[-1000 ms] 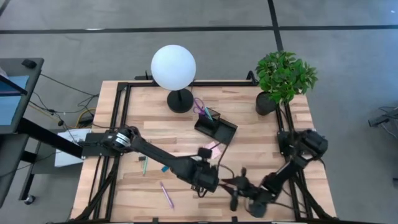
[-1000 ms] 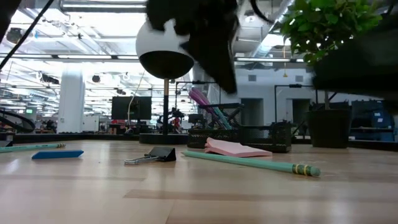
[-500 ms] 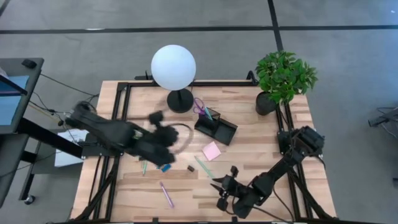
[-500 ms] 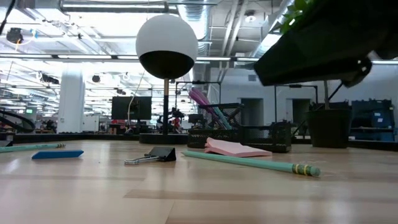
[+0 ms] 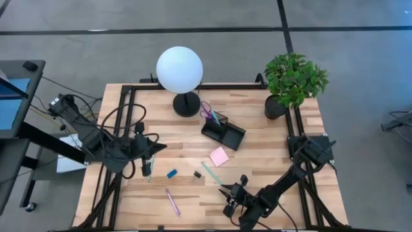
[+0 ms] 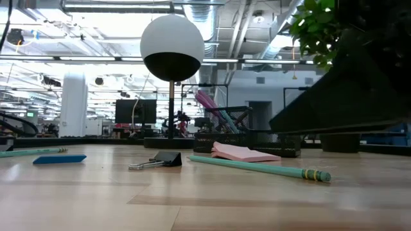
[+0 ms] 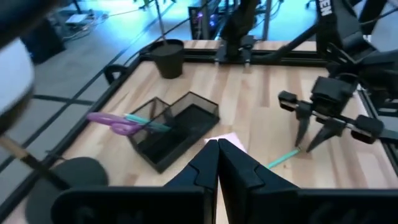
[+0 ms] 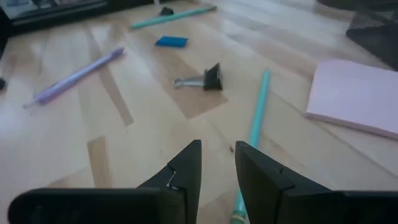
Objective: Pick and place office supplies into organizer
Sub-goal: Put the right blue pencil into the desk organizer
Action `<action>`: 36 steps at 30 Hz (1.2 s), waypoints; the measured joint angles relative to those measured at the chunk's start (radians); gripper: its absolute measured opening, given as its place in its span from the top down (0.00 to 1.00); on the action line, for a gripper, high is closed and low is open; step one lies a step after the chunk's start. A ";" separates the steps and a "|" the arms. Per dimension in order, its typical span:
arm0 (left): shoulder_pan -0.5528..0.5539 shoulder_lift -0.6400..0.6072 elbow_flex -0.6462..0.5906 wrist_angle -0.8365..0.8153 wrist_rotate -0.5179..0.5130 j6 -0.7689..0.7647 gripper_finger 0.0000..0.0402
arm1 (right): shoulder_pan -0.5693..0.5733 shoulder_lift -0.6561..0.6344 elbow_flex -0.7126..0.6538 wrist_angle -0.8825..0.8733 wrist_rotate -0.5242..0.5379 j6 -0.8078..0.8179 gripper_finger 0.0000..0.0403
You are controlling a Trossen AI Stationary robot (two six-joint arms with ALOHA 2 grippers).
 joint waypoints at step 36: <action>0.000 -0.040 -0.114 0.120 0.046 0.062 0.99 | -0.018 0.064 0.004 -0.127 0.053 0.138 0.78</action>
